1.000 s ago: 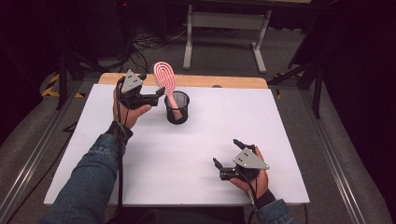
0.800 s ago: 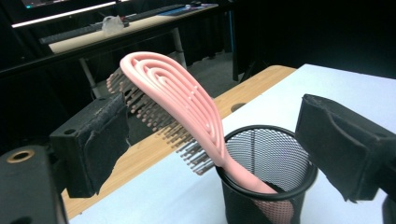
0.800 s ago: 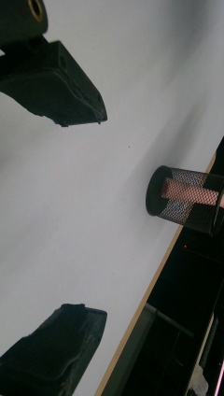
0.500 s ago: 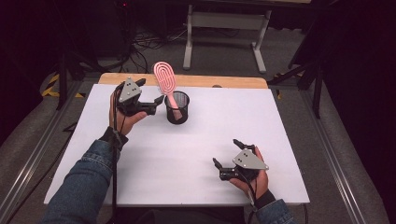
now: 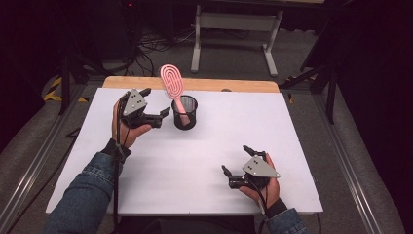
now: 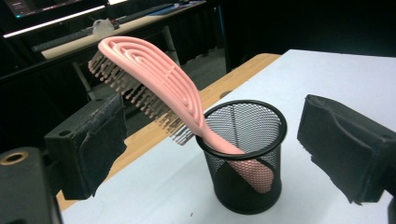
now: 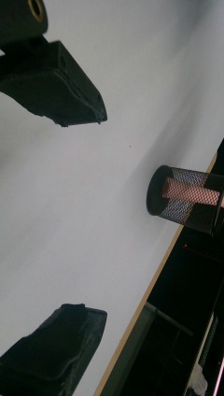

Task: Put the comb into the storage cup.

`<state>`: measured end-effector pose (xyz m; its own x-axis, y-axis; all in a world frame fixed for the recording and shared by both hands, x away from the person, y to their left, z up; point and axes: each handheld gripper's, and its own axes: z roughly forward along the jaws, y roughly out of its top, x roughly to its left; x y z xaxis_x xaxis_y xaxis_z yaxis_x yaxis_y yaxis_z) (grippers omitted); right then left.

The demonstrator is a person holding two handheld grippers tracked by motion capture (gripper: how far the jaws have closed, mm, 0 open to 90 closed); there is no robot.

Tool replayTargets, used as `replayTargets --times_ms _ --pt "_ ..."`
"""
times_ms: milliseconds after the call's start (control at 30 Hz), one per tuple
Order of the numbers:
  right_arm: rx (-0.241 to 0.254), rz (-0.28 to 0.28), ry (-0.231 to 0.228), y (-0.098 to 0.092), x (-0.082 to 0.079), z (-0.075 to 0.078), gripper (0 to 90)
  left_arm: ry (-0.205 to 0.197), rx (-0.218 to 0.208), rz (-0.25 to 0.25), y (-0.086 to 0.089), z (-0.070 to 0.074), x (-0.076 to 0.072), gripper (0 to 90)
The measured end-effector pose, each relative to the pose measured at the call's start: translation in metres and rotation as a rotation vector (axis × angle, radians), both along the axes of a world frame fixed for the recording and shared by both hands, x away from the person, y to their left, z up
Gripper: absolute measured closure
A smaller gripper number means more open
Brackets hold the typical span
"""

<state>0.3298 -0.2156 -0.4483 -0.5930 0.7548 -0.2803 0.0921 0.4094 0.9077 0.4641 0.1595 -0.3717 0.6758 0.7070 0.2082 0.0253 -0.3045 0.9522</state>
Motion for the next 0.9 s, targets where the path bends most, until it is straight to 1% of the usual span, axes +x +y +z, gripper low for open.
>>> replayTargets --times_ms 67,100,133,200,333,500,533,567,667,900 --pt "0.001 0.000 -0.001 0.000 0.000 0.000 6.0 0.001 0.001 -0.002 0.000 -0.002 -0.002 9.2" --pt "0.001 0.000 -0.001 0.000 0.000 0.000 6.0 0.001 0.002 -0.013 -0.001 -0.005 -0.004 8.6" --pt "0.001 0.000 -0.001 0.000 0.000 0.000 6.0 -0.001 0.012 -0.019 -0.001 -0.006 -0.006 8.6" --pt "0.000 0.000 -0.002 0.000 0.000 0.000 6.0 -0.007 0.019 -0.022 -0.002 -0.008 -0.008 7.5" --pt "-0.002 -0.001 -0.002 0.000 0.000 0.000 6.0 -0.019 0.006 -0.031 -0.003 -0.012 -0.017 6.2" --pt "-0.004 -0.003 -0.006 0.000 -0.001 0.001 6.0 -0.022 0.002 -0.048 -0.004 -0.014 -0.020 5.8" --pt "-0.005 -0.004 -0.006 0.000 -0.001 0.001 6.0 -0.023 -0.009 -0.051 -0.004 -0.015 -0.023 5.8" --pt "-0.006 -0.003 -0.009 0.000 -0.001 0.001 6.0 -0.024 -0.002 -0.054 -0.004 -0.015 -0.024 5.8" --pt "-0.005 -0.003 -0.015 0.000 -0.001 0.002 6.0 -0.027 0.003 -0.060 -0.004 -0.014 -0.027 5.5" --pt "-0.009 -0.002 -0.023 0.000 -0.002 0.003 6.0 -0.045 0.005 -0.075 -0.002 -0.012 -0.036 5.5"
